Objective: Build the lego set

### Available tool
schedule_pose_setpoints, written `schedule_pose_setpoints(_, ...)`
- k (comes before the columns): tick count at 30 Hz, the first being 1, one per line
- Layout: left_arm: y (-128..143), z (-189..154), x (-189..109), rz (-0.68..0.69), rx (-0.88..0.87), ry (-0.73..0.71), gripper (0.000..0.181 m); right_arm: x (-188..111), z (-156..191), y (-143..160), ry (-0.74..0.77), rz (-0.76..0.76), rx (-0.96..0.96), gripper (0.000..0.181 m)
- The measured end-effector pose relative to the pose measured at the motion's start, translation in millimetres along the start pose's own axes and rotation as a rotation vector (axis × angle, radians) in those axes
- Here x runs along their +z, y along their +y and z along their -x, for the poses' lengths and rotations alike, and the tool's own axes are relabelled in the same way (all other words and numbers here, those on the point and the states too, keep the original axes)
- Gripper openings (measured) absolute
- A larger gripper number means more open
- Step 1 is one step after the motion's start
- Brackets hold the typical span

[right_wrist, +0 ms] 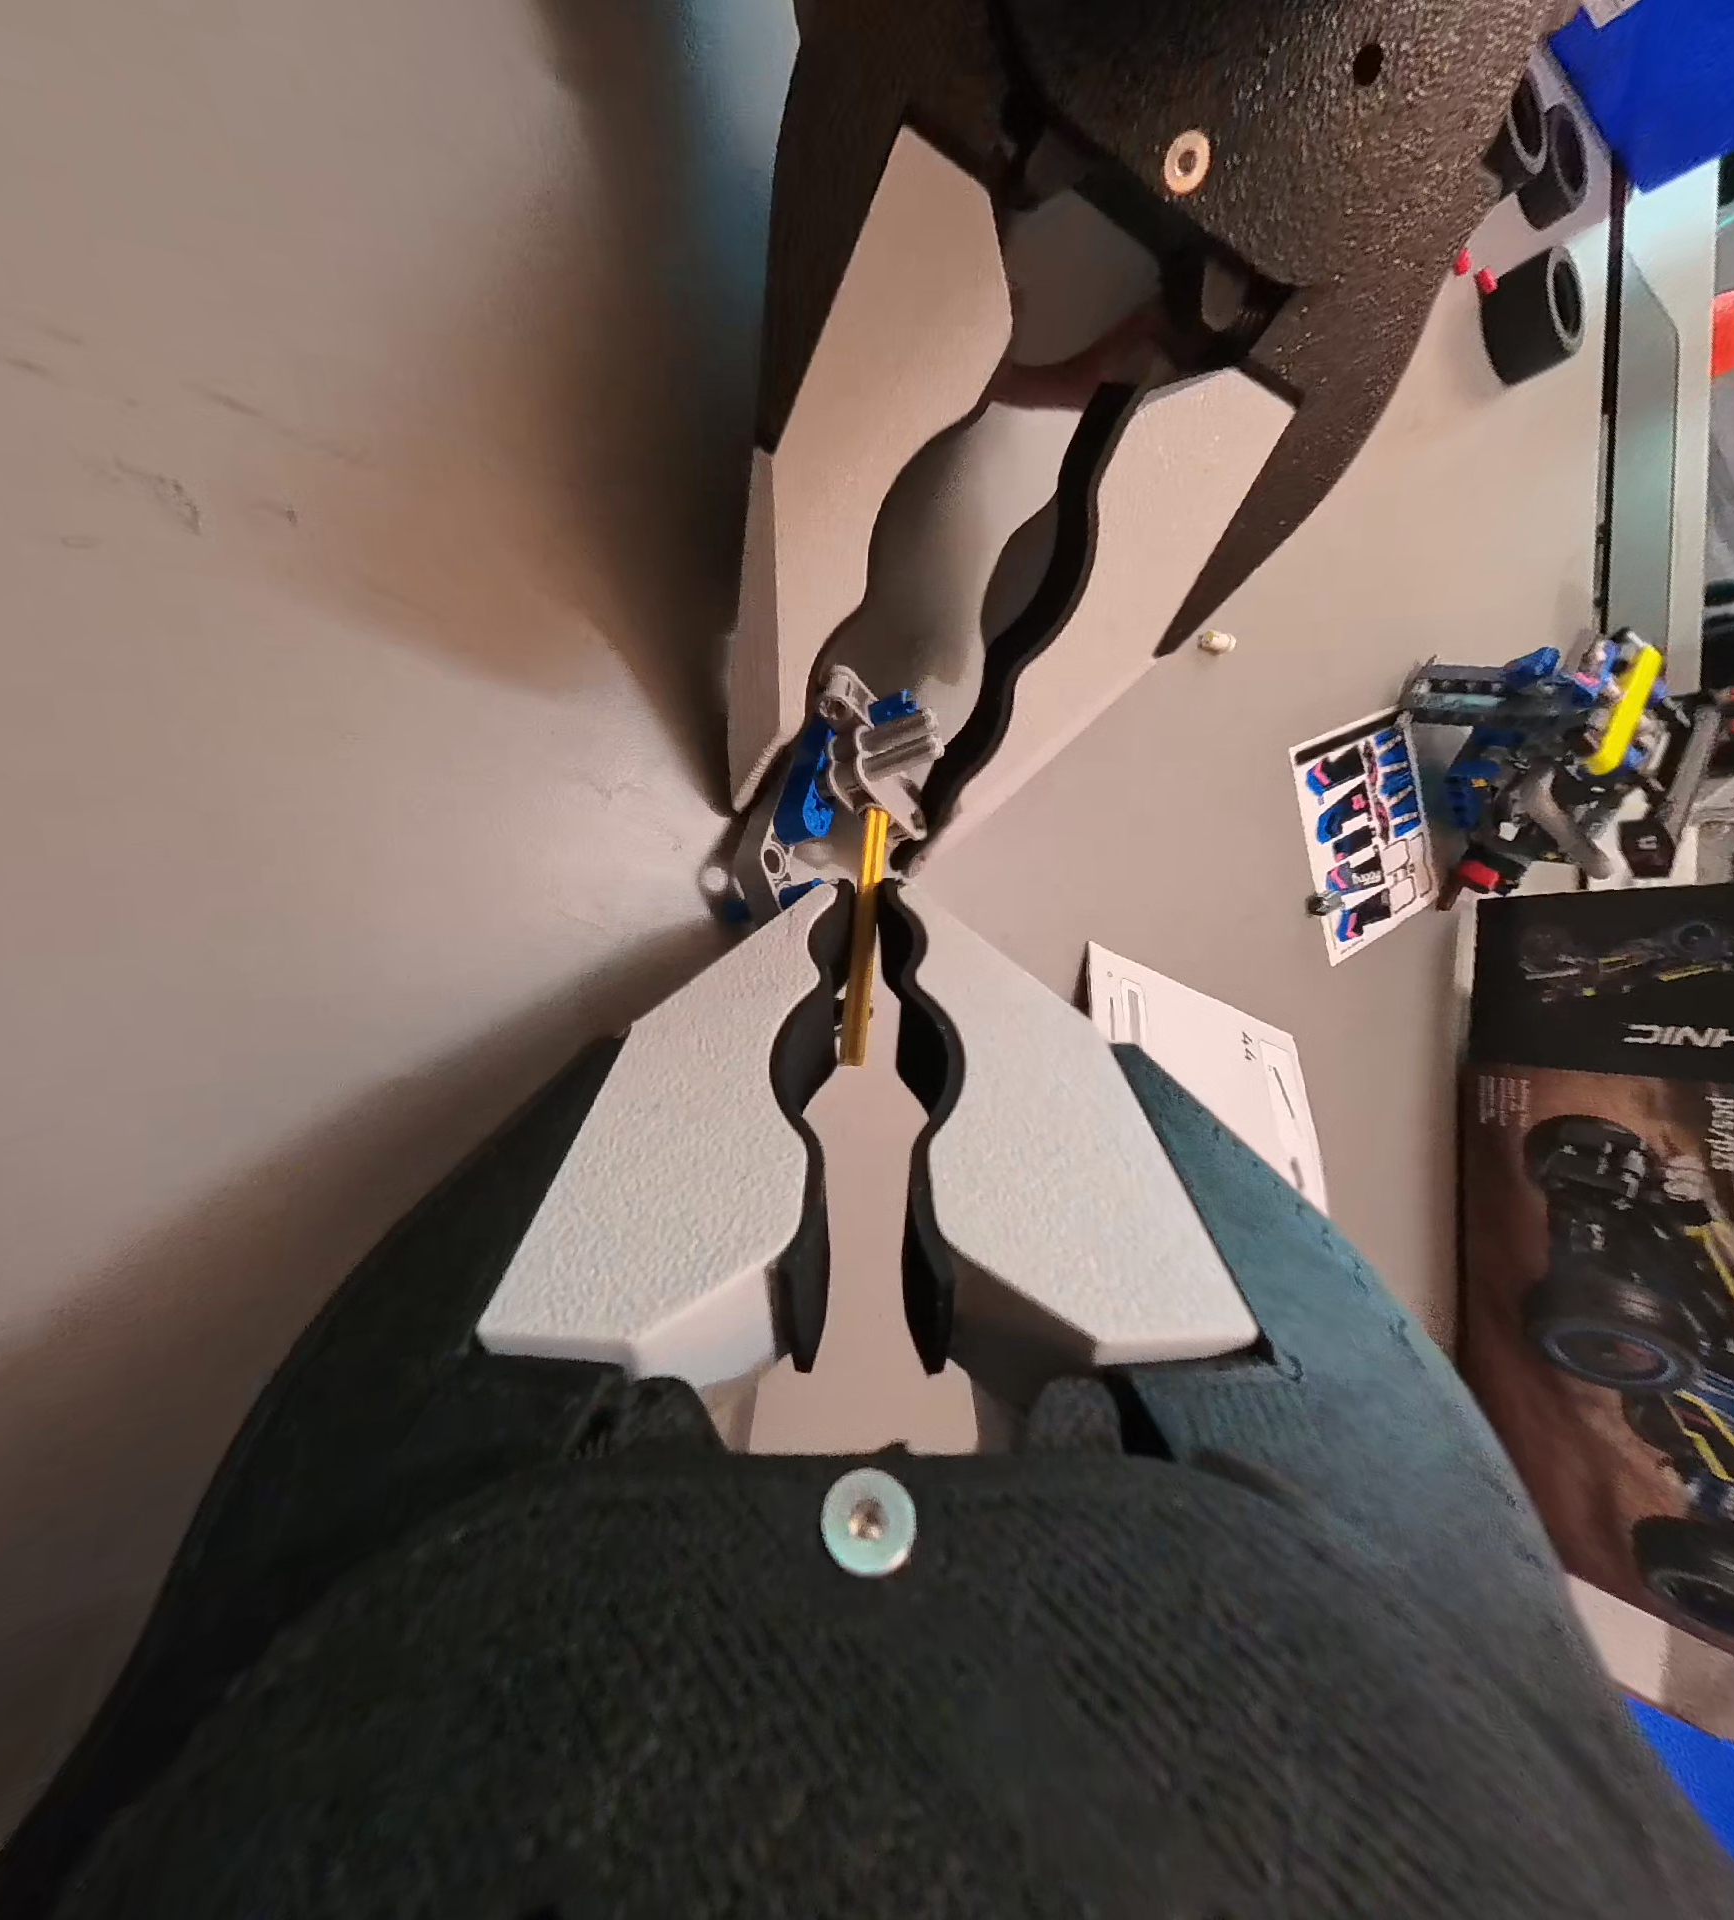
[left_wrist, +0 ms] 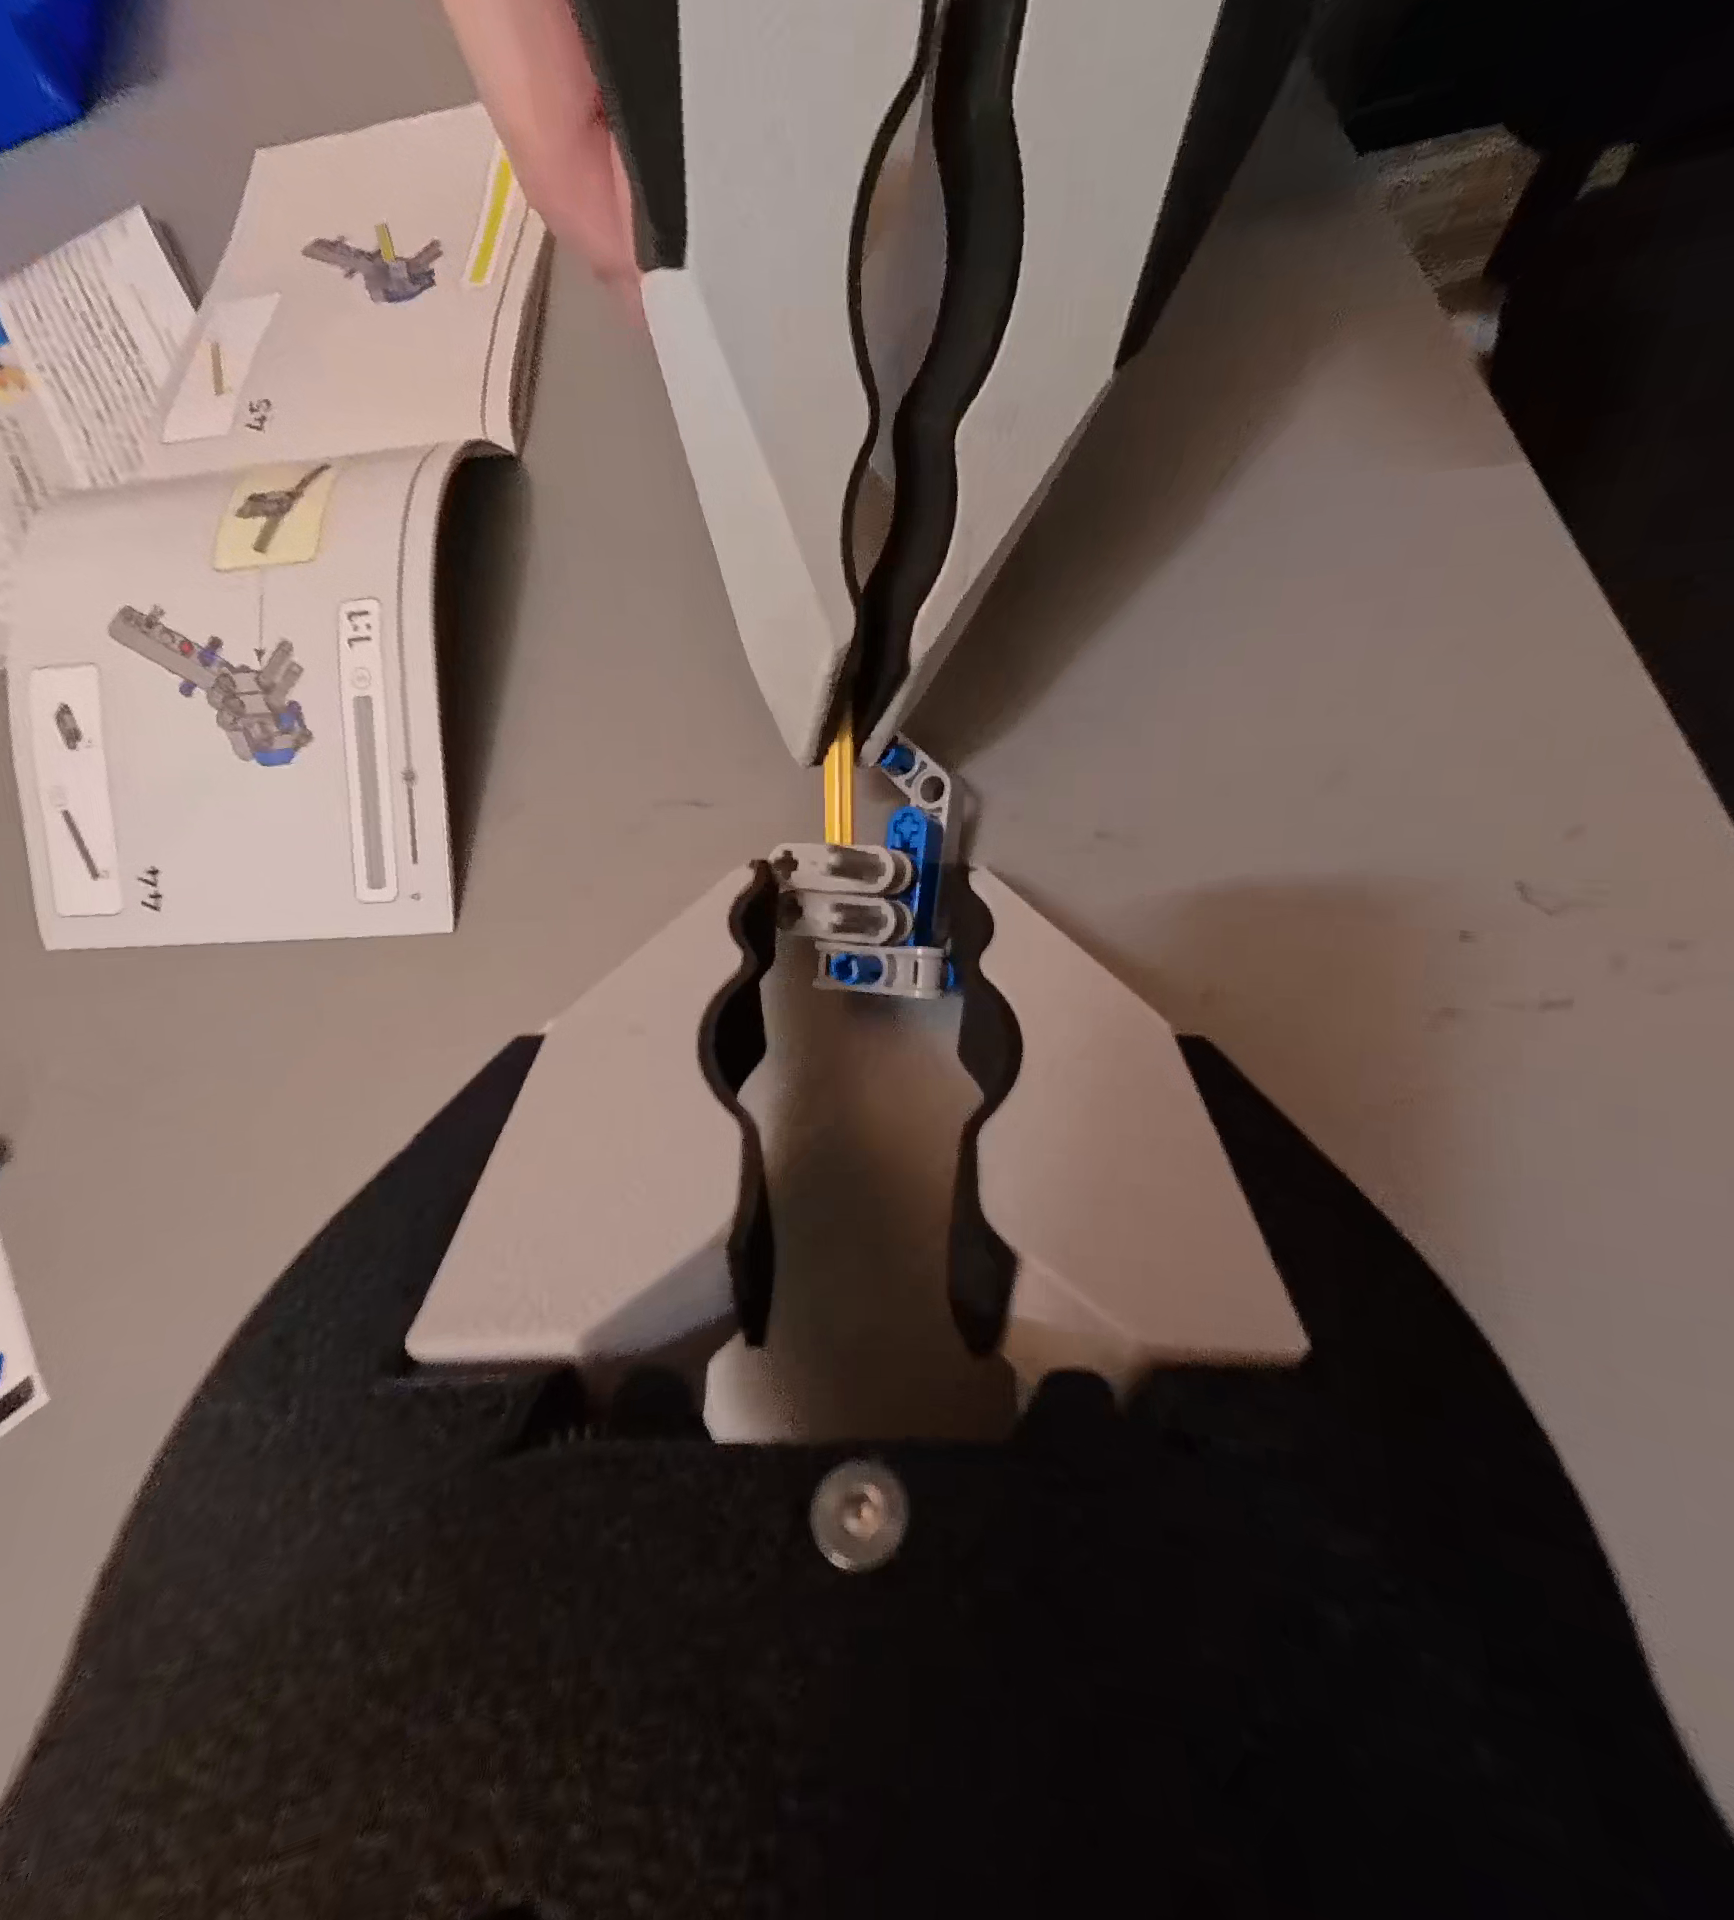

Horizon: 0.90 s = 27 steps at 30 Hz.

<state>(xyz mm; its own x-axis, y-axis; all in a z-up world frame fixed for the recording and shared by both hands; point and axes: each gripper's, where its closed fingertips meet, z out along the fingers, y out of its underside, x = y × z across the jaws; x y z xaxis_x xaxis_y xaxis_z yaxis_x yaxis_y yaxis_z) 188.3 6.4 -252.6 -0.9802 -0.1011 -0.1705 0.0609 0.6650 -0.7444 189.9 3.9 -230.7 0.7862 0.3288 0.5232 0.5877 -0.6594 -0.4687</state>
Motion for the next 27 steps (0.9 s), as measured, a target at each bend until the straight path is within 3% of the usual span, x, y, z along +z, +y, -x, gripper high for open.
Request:
schedule_pose_setpoints(14, -5, -4, -1, -0.012, 0.109, -0.103, 0.03, -6, 5, -3, 0.389, 0.134, -0.333, 0.002)
schedule_pose_setpoints(20, -9, -6, 0, -0.011, 0.229, -0.15, 0.03, -11, 10, -4, 0.454, 0.127, -0.315, 0.003)
schedule_pose_setpoints(27, -14, -6, 0, 0.127, 0.355, -0.337, 0.029, -17, 17, -5, 0.327, 0.112, -0.043, 0.003)
